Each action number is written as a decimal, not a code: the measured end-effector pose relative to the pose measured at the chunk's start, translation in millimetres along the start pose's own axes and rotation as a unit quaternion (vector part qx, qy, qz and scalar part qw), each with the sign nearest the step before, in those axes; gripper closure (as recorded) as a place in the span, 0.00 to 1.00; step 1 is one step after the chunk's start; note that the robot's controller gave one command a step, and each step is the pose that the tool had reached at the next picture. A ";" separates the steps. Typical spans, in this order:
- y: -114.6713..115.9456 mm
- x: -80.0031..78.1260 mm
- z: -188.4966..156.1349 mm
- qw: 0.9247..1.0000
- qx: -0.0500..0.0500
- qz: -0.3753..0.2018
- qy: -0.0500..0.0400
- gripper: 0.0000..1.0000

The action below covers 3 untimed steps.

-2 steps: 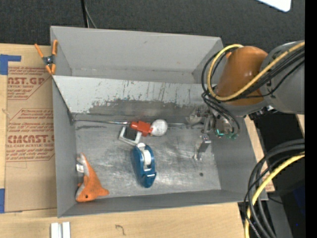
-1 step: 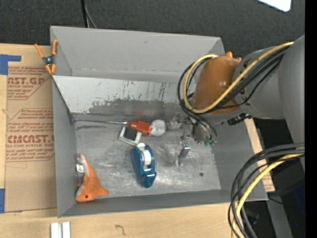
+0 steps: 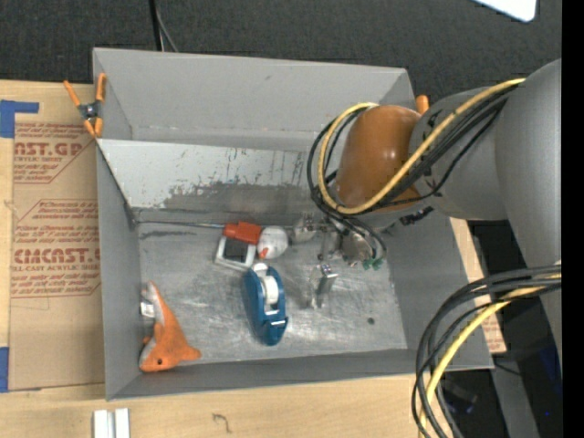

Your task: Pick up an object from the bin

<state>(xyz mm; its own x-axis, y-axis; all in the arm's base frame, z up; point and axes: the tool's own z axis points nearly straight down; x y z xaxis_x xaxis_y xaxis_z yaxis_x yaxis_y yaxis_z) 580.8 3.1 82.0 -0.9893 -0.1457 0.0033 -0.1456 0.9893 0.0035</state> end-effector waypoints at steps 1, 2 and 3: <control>-9.0 -2.1 -16.5 0.999 0.002 -0.044 -0.004 0.00; 20.5 -2.8 1.6 0.990 0.004 -0.138 -0.005 0.00; 45.6 -5.3 6.1 0.991 0.002 -0.132 -0.004 0.00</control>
Offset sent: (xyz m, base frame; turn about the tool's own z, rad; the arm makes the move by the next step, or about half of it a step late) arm -0.0047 0.0406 -0.0120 -0.3284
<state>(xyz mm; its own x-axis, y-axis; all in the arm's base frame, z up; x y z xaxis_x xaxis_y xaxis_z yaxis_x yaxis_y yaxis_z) 579.4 49.0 76.0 -0.9164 -0.4002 -0.0044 -0.4002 0.9164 -0.0013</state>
